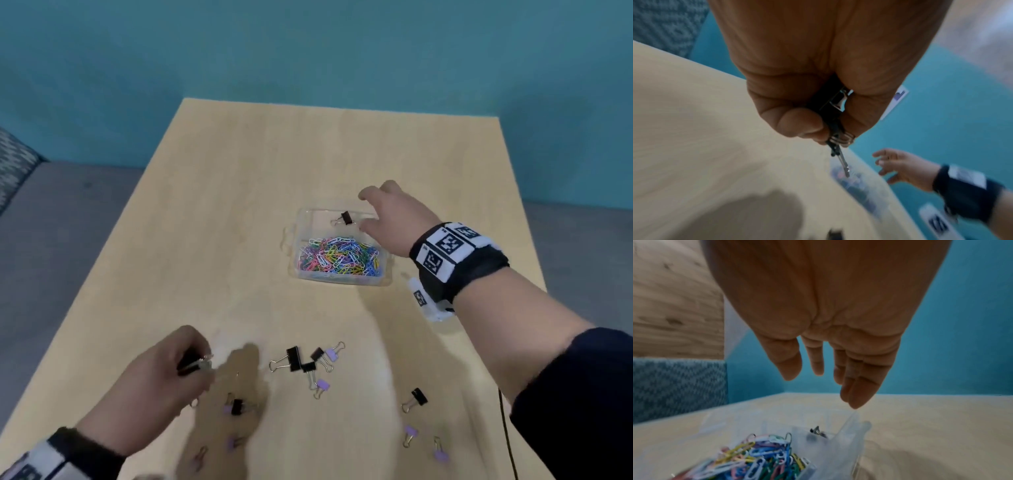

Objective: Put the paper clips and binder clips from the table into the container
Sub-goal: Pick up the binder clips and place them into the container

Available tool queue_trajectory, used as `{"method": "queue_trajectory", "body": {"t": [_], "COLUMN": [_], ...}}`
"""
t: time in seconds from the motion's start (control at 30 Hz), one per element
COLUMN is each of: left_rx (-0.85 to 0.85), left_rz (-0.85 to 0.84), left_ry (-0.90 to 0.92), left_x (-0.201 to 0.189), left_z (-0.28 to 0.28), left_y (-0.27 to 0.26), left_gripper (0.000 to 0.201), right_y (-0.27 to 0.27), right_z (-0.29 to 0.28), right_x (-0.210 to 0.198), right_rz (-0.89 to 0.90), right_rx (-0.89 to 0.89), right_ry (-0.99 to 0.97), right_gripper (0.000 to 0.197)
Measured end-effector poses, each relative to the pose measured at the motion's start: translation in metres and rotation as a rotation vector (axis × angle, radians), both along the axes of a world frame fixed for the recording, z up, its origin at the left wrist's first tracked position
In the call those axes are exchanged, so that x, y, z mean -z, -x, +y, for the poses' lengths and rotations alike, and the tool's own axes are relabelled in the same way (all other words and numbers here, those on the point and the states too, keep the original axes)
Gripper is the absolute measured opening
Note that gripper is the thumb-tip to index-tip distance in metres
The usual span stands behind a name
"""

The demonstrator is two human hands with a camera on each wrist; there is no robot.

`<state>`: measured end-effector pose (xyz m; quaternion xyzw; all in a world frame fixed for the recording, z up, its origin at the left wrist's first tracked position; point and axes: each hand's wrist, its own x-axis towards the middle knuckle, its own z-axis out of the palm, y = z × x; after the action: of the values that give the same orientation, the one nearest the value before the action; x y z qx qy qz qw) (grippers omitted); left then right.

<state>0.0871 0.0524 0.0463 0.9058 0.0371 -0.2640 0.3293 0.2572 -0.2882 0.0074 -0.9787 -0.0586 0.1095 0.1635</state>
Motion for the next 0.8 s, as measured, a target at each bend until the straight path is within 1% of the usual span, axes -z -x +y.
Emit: {"method": "queue_trajectory", "body": {"t": [0.07, 0.13, 0.2, 0.27, 0.3, 0.37, 0.4, 0.43, 0.53, 0.57, 0.6, 0.67, 0.73, 0.8], "left_rx": [0.01, 0.005, 0.003, 0.076, 0.139, 0.242, 0.269, 0.283, 0.296, 0.301, 0.306, 0.295, 0.246, 0.177], "left_rz": [-0.094, -0.194, -0.258, -0.316, -0.337, -0.347, -0.34, -0.339, -0.372, -0.372, -0.371, -0.391, -0.442, -0.479], "left_ry": [0.07, 0.109, 0.127, 0.062, 0.0, -0.115, -0.153, -0.189, -0.265, -0.279, -0.291, -0.288, -0.241, -0.19], "left_x": [-0.009, -0.013, -0.011, 0.001, 0.008, 0.025, 0.032, 0.038, 0.051, 0.053, 0.053, 0.048, 0.039, 0.03], "left_z": [-0.015, -0.043, -0.077, -0.113, -0.129, -0.158, -0.17, -0.179, -0.192, -0.193, -0.192, -0.183, -0.164, -0.139], "left_y": [-0.034, -0.074, -0.116, -0.155, -0.172, -0.197, -0.206, -0.212, -0.221, -0.222, -0.221, -0.214, -0.199, -0.173], "left_gripper": [0.017, 0.014, 0.009, 0.008, 0.008, 0.01, 0.012, 0.013, 0.02, 0.027, 0.035, 0.047, 0.046, 0.039], "right_y": [0.032, 0.079, 0.137, 0.197, 0.223, 0.267, 0.281, 0.294, 0.316, 0.319, 0.318, 0.316, 0.314, 0.314], "right_z": [-0.015, -0.028, -0.037, -0.042, -0.044, -0.043, -0.04, -0.038, -0.025, -0.021, -0.018, -0.018, -0.02, -0.019], "right_x": [-0.008, -0.01, -0.008, -0.005, 0.002, 0.015, 0.022, 0.03, 0.05, 0.055, 0.056, 0.06, 0.062, 0.06], "right_rz": [-0.069, -0.055, 0.063, 0.263, 0.345, 0.401, 0.419, 0.385, 0.129, 0.081, 0.082, 0.094, 0.093, 0.104], "right_rx": [0.062, 0.073, 0.031, 0.008, 0.011, 0.003, 0.003, 0.022, 0.025, 0.014, 0.004, -0.025, -0.023, -0.024], "right_ry": [-0.067, -0.097, -0.094, -0.081, -0.075, -0.021, -0.026, -0.059, -0.038, -0.036, -0.035, -0.006, 0.026, 0.055], "right_gripper": [0.038, 0.03, 0.025, 0.024, 0.027, 0.042, 0.047, 0.047, 0.016, 0.012, 0.016, 0.033, 0.041, 0.052]}}
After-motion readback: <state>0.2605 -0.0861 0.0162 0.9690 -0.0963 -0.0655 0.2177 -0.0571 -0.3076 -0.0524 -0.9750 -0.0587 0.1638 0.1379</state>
